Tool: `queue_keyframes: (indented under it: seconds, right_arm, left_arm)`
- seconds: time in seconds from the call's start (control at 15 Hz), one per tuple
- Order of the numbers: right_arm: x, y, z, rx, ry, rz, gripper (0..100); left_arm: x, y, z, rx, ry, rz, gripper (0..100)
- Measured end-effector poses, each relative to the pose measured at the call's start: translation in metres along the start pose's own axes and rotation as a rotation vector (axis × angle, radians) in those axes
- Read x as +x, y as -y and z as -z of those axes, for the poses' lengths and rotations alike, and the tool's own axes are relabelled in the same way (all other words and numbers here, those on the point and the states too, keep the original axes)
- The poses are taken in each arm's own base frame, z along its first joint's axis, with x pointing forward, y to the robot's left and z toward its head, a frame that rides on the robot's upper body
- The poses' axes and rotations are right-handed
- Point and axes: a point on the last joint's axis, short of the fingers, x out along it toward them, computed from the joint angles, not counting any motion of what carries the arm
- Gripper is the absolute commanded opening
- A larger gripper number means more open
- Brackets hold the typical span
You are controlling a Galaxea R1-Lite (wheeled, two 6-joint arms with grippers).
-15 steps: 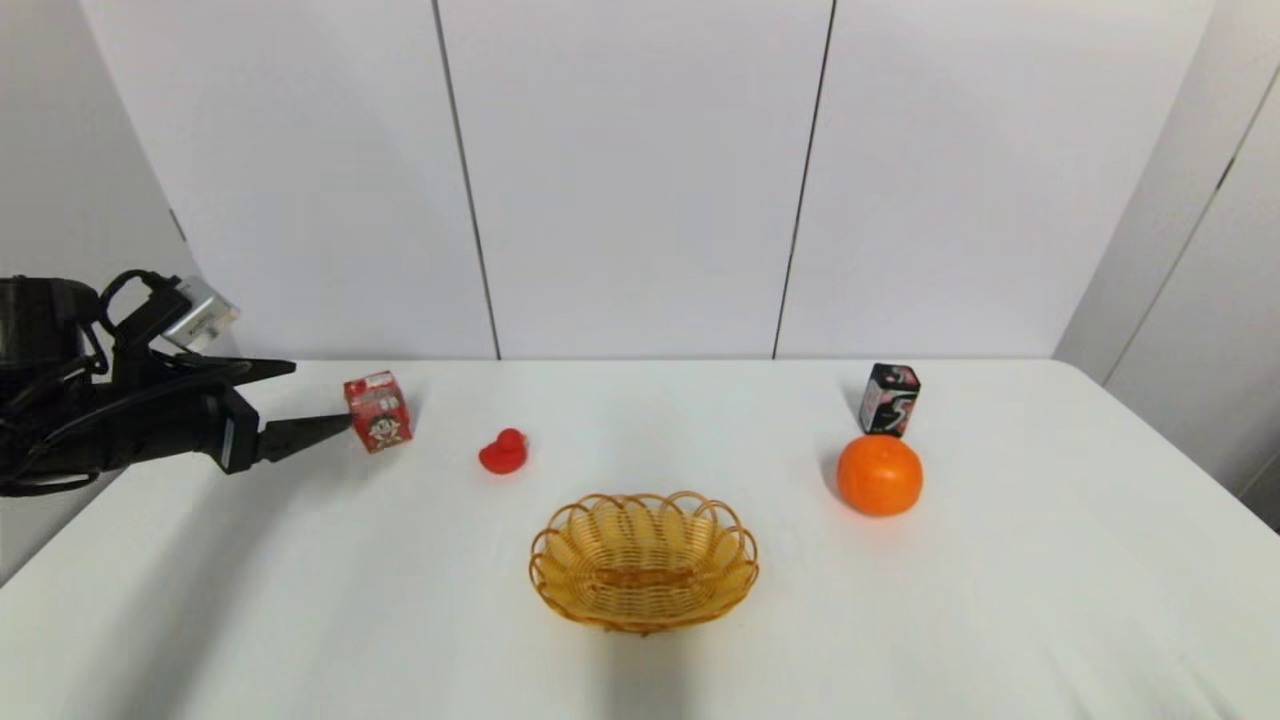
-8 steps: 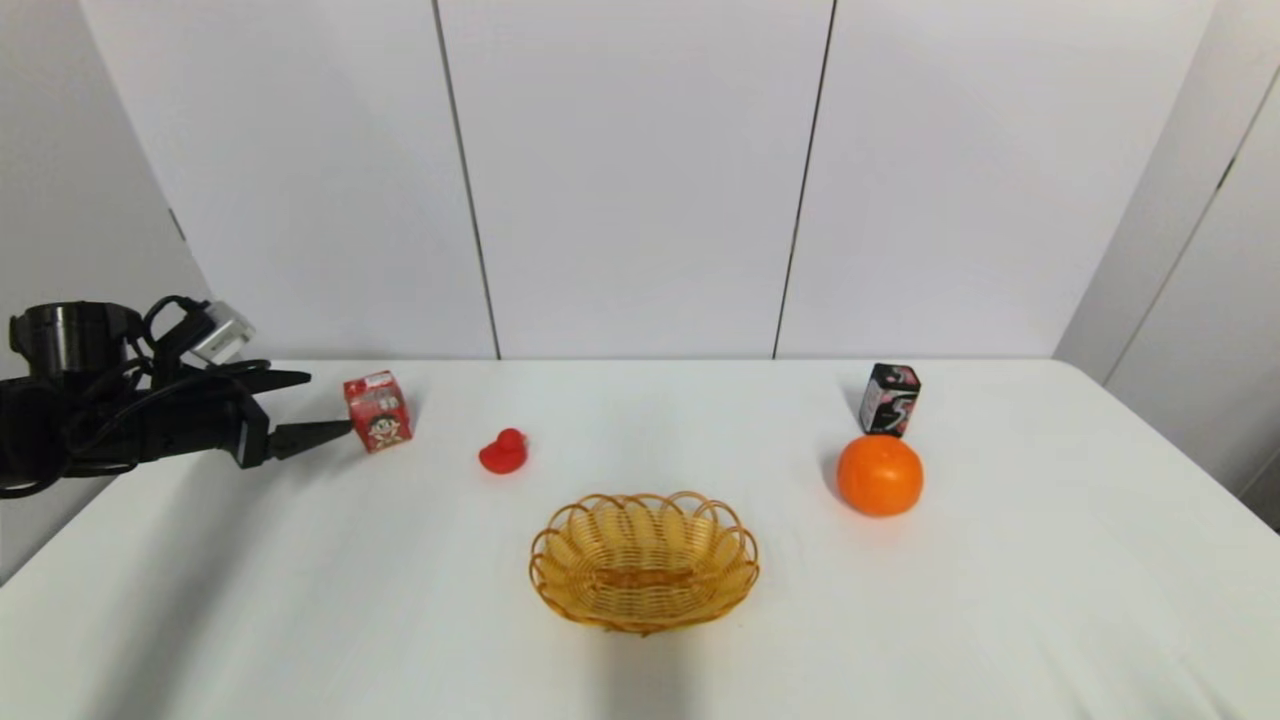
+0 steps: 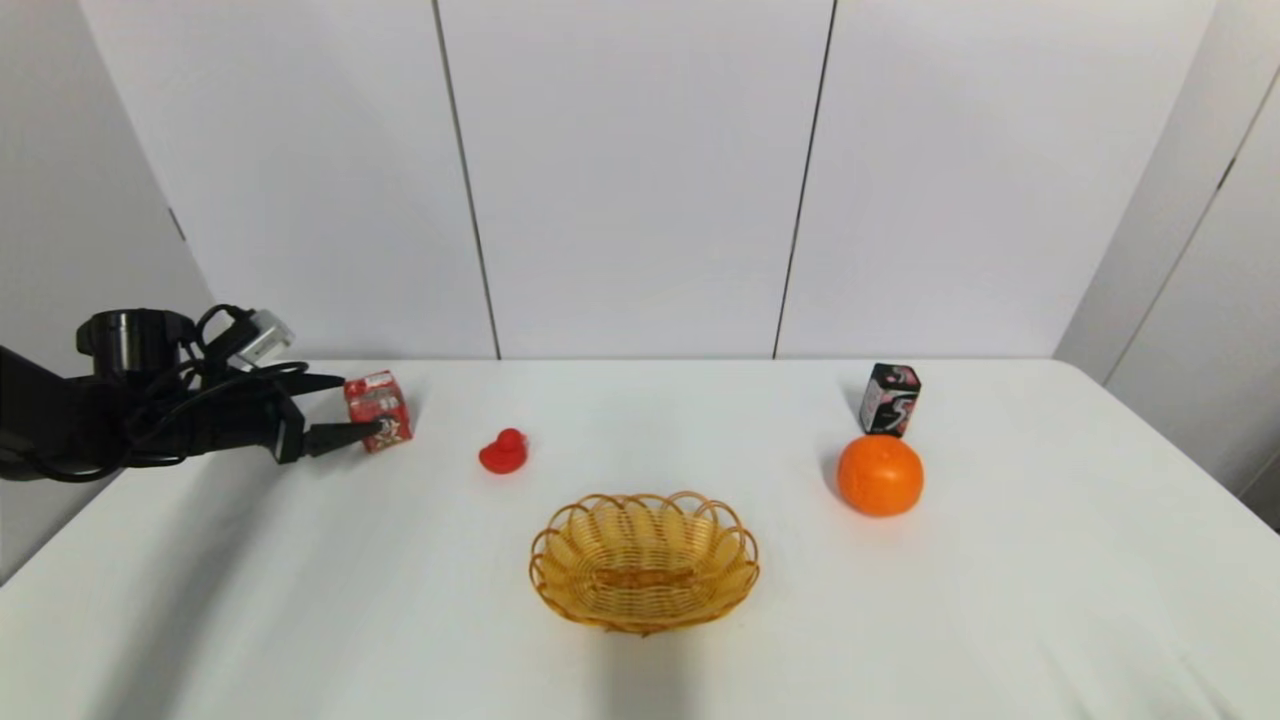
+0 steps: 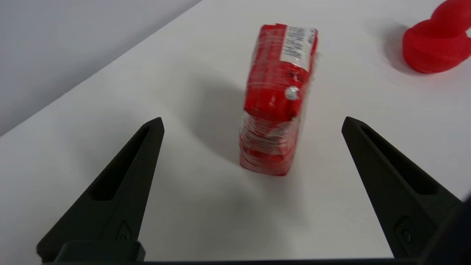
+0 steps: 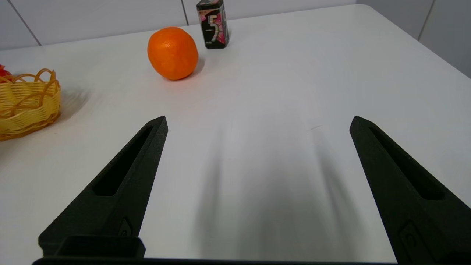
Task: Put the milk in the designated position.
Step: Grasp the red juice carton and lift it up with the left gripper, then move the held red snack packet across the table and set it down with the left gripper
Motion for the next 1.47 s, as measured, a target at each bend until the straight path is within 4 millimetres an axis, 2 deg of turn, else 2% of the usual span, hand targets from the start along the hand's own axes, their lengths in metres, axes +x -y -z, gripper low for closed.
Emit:
queue_keyframes:
  seconds: [0.6, 0.93, 1.07, 1.2, 1.33, 1.47]
  right_arm:
    - [0.000, 0.000, 0.000, 0.000, 0.000, 0.000, 100]
    - [0.000, 0.000, 0.000, 0.000, 0.000, 0.000, 100]
    - [0.000, 0.000, 0.000, 0.000, 0.000, 0.000, 100]
    - [0.000, 0.000, 0.000, 0.000, 0.000, 0.000, 100]
    - [0.000, 0.000, 0.000, 0.000, 0.000, 0.000, 100]
    - [0.000, 0.000, 0.000, 0.000, 0.000, 0.000, 100]
  left_arm:
    - [0.022, -0.003, -0.003, 0.019, 0.014, 0.036, 0]
    - [0.018, 0.003, -0.004, -0.026, -0.015, 0.061, 0]
    - [0.009, 0.008, -0.015, -0.052, -0.032, 0.061, 0]
    - [-0.006, 0.016, -0.035, -0.077, -0.043, 0.039, 0]
    - [-0.023, 0.032, -0.057, -0.102, -0.062, -0.002, 0]
    - [-0.037, 0.058, -0.081, -0.127, -0.074, -0.055, 0]
